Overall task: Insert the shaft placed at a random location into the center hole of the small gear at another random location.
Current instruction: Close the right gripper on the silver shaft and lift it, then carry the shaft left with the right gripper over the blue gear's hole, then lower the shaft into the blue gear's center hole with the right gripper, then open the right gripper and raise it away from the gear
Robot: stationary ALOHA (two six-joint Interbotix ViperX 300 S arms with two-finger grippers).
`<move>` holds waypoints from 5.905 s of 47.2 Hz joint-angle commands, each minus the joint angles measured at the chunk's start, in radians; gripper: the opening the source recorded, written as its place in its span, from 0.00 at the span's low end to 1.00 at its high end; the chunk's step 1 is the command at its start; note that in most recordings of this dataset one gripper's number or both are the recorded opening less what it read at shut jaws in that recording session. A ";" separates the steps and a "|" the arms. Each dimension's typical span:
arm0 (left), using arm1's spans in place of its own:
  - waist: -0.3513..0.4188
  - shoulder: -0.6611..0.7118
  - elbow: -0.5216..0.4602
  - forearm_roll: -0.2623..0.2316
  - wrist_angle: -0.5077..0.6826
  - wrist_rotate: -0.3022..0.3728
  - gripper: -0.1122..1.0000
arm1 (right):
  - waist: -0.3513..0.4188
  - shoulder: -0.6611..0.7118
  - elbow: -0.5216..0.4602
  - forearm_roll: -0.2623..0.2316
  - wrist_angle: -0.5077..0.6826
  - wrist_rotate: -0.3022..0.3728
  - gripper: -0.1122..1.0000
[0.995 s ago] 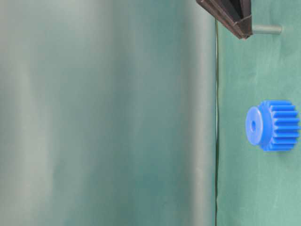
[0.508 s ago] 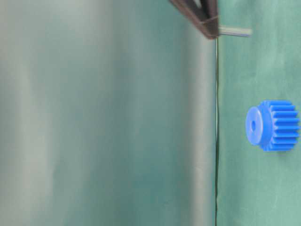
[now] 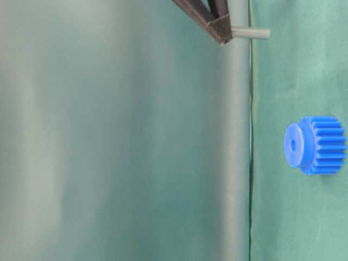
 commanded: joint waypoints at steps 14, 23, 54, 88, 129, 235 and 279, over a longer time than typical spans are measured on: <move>0.000 0.005 -0.009 -0.002 -0.005 -0.002 0.10 | 0.041 0.163 -0.216 -0.037 0.009 -0.009 0.34; 0.000 0.005 -0.009 -0.002 -0.005 -0.002 0.10 | 0.055 0.255 -0.348 -0.069 0.072 -0.009 0.34; 0.000 0.005 -0.009 -0.003 -0.005 -0.002 0.10 | 0.052 0.356 -0.469 -0.107 0.143 -0.008 0.34; 0.002 0.003 -0.009 -0.003 -0.005 -0.003 0.10 | 0.052 0.408 -0.468 -0.103 0.135 0.000 0.34; 0.000 0.005 -0.009 -0.003 -0.005 -0.015 0.10 | 0.048 0.302 -0.462 -0.107 0.127 -0.031 0.34; 0.000 0.003 -0.011 -0.003 -0.005 -0.018 0.10 | 0.032 0.500 -0.449 -0.071 0.058 -0.023 0.34; 0.000 -0.002 -0.011 -0.003 -0.005 -0.018 0.10 | 0.046 0.261 -0.383 -0.071 0.127 -0.021 0.85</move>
